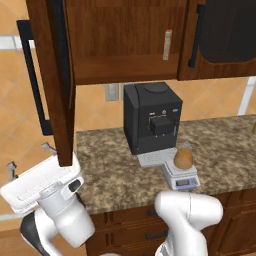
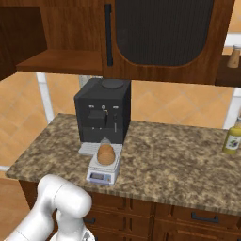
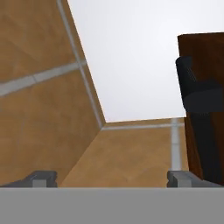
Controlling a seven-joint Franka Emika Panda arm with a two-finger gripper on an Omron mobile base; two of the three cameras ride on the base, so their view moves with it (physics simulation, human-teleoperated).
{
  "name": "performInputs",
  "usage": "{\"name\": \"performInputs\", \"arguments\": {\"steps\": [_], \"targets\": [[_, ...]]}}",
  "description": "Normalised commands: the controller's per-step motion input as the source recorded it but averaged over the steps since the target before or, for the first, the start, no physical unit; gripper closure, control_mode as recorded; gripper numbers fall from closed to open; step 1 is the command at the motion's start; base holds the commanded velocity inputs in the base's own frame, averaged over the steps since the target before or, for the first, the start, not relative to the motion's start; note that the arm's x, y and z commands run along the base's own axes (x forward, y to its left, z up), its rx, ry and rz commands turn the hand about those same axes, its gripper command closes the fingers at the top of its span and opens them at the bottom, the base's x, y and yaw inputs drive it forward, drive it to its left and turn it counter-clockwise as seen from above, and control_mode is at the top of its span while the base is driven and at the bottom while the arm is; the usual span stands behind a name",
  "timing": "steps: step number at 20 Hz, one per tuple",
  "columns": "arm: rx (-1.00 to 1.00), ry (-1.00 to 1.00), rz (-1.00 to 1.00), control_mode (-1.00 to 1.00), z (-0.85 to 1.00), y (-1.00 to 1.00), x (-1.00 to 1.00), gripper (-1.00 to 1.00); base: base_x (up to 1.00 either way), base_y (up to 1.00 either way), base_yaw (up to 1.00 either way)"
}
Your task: Pick the honey bottle and place it on the digital scale for weighing, and close the cabinet.
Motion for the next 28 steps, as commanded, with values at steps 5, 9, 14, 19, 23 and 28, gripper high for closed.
{"name": "performInputs", "arguments": {"steps": [5, 9, 14, 19, 23, 28], "targets": [[0.20, -0.29, 0.00, -1.00, 0.62, -0.33, -0.09, -1.00, 0.00, 0.00, 0.00], [0.20, -0.30, 0.00, -1.00, 0.94, -0.50, -0.01, -1.00, 0.00, 0.00, 0.00], [0.28, -0.20, 0.00, -1.00, 0.87, -0.94, -0.29, -1.00, 0.00, 0.00, 0.00], [0.30, -0.14, 0.00, -1.00, 0.88, -1.00, -0.19, -1.00, 0.00, 0.00, 0.00], [0.32, -0.10, 0.00, -1.00, 0.89, -1.00, -0.19, -1.00, 0.00, 0.00, 0.00], [0.30, -0.02, 0.00, -1.00, 0.58, -1.00, -0.15, -1.00, 0.00, 0.00, 0.00]]}}
